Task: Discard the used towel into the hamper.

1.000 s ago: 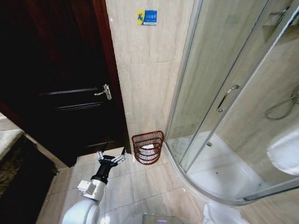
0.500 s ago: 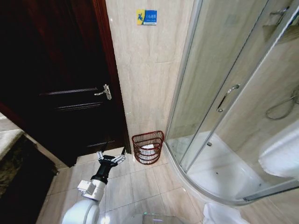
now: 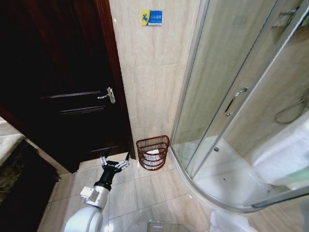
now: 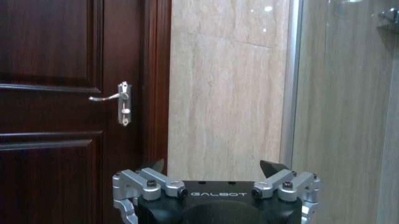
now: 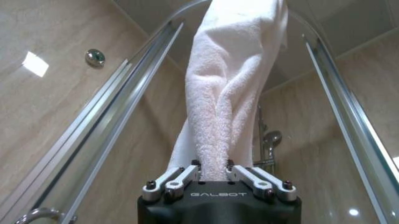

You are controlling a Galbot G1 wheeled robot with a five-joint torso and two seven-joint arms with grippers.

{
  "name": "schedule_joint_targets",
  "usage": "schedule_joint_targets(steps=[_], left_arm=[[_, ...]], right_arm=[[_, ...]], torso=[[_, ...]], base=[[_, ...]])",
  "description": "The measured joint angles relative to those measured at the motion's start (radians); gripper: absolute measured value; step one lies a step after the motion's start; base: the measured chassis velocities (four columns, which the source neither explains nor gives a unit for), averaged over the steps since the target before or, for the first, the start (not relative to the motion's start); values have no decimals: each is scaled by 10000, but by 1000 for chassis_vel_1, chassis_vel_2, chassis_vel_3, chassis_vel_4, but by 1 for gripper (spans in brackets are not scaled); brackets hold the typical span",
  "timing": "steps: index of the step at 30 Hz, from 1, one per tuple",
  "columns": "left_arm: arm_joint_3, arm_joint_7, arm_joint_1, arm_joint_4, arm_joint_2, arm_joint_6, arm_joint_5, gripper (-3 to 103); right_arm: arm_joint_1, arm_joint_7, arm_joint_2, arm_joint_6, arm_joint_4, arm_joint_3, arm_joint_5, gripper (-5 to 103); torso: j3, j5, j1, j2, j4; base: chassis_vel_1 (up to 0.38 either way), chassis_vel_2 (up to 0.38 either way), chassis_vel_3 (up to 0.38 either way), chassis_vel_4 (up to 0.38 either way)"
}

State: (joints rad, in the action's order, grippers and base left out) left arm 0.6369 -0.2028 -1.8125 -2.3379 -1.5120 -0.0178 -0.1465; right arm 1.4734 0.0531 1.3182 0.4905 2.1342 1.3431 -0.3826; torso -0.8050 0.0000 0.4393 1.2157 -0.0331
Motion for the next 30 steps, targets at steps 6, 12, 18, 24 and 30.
schedule_joint_targets(steps=[6, 12, 18, 24, 30], left_arm=[[0, 0, 0, 0, 0, 0, 0, 100], [0, 0, 0, 0, 0, 0, 0, 100], [0, 0, 0, 0, 0, 0, 0, 100], [0, 0, 0, 0, 0, 0, 0, 100], [0, 0, 0, 0, 0, 0, 0, 100]], right_arm=[[6, -7, 221, 319, -137, -210, 290, 12], [43, -33, 377, 737, -429, -352, 503, 12], [142, -47, 500, 987, -593, -370, 584, 12], [191, -51, 668, 1236, -739, -495, 754, 12], [305, -46, 989, 1577, -942, -804, 1021, 12]], torso=[[0, 0, 0, 0, 0], [0, 0, 0, 0, 0], [0, -1, 0, 0, 0], [0, 0, 0, 0, 0], [0, 1, 0, 0, 0]], base=[[0, 0, 0, 0], [0, 0, 0, 0], [0, 0, 0, 0], [0, 0, 0, 0], [0, 0, 0, 0]])
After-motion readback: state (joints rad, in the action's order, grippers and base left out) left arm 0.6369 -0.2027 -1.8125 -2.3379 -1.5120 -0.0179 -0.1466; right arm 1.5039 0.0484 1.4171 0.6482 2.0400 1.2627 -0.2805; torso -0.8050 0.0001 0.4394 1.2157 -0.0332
